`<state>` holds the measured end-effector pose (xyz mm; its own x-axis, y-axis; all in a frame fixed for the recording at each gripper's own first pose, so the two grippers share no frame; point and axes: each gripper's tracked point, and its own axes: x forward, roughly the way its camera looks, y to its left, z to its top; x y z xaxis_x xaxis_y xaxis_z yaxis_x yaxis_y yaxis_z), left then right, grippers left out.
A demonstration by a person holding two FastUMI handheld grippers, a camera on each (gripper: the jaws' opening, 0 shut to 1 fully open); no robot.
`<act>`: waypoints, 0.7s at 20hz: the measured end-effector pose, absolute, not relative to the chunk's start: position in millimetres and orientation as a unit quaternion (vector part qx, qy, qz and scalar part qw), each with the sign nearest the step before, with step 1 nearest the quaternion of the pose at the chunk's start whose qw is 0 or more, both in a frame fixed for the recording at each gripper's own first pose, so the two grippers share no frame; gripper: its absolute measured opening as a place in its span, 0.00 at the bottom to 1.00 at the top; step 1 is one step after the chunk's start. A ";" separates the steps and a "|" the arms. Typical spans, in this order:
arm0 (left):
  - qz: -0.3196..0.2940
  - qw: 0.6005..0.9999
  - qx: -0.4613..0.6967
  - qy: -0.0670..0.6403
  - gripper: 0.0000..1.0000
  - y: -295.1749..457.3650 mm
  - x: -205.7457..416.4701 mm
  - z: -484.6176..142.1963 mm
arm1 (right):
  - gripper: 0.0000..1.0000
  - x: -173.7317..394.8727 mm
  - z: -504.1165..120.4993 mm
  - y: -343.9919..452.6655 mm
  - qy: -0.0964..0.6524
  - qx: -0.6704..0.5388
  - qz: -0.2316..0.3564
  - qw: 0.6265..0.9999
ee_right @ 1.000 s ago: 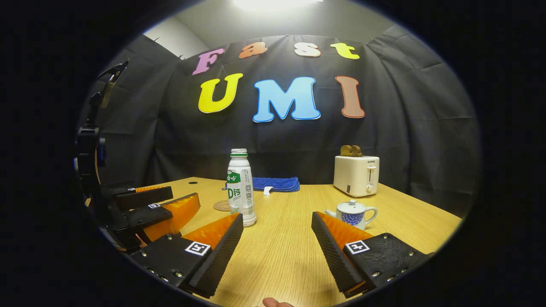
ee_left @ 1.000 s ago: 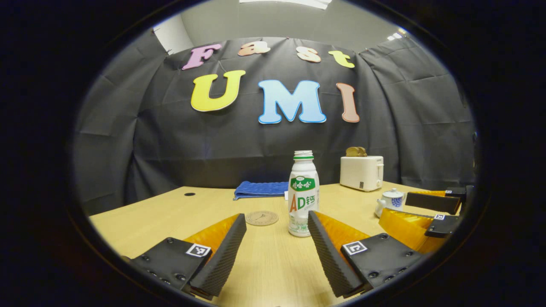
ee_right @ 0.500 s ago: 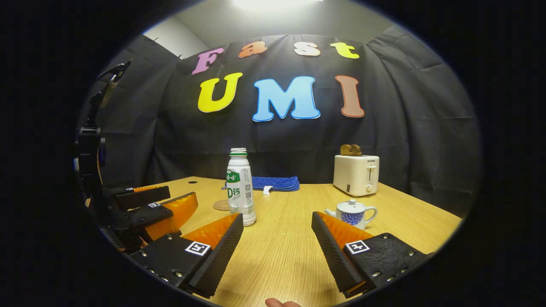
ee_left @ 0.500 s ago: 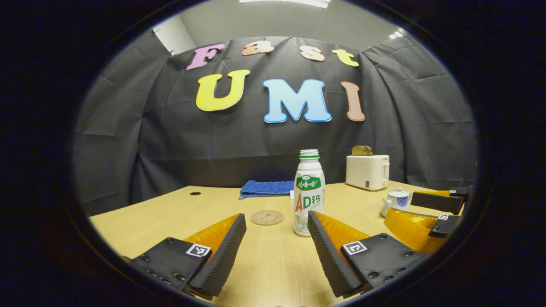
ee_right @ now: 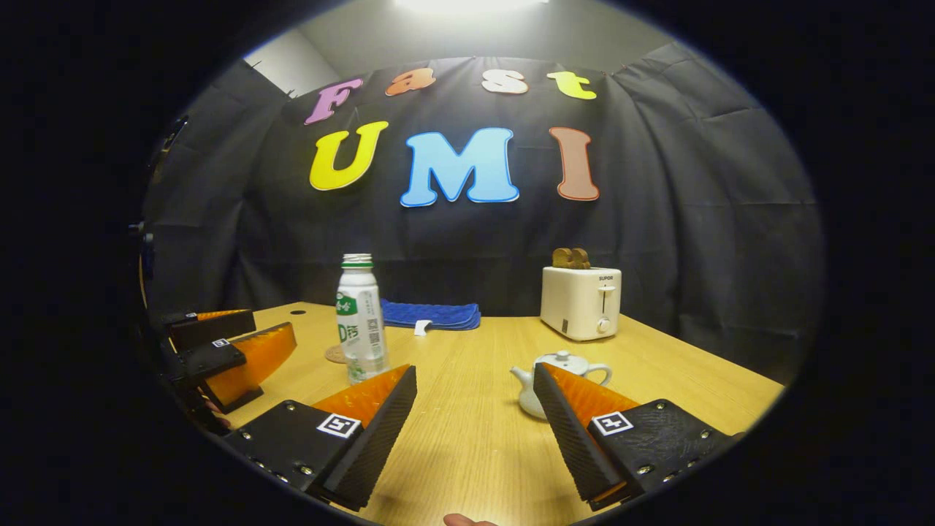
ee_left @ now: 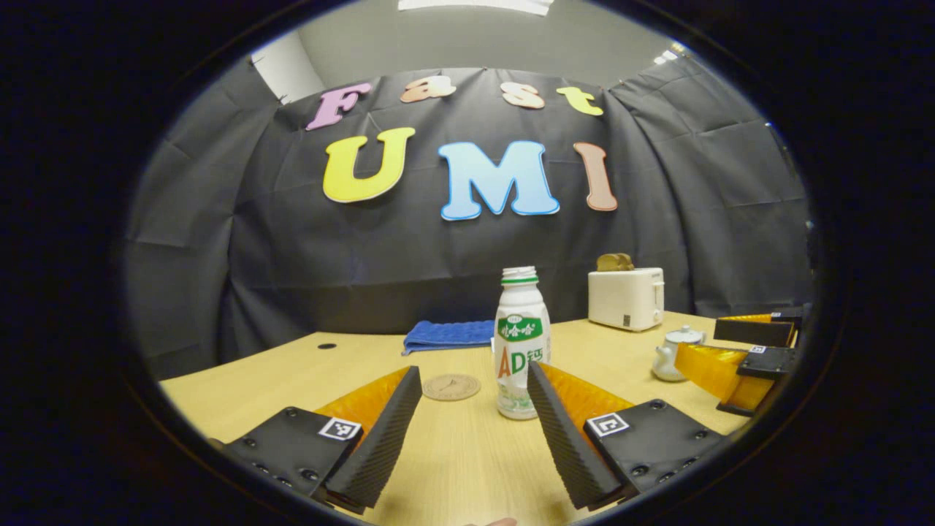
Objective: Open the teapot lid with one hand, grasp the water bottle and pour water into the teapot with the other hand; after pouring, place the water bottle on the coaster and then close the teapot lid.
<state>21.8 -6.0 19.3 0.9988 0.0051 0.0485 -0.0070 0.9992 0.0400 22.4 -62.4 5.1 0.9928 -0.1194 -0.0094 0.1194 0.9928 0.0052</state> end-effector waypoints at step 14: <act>-0.006 1.000 -0.012 -0.022 1.00 -3.2 75.0 33.0 | 0.96 82.5 8.6 -135.7 0.036 0.003 -0.133 0.990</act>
<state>75.0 -3.2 33.0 0.9990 -0.0108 0.0439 0.0118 0.9997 -0.0235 82.5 -135.7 8.6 0.9619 -0.2640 -0.0719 0.2643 0.9644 -0.0046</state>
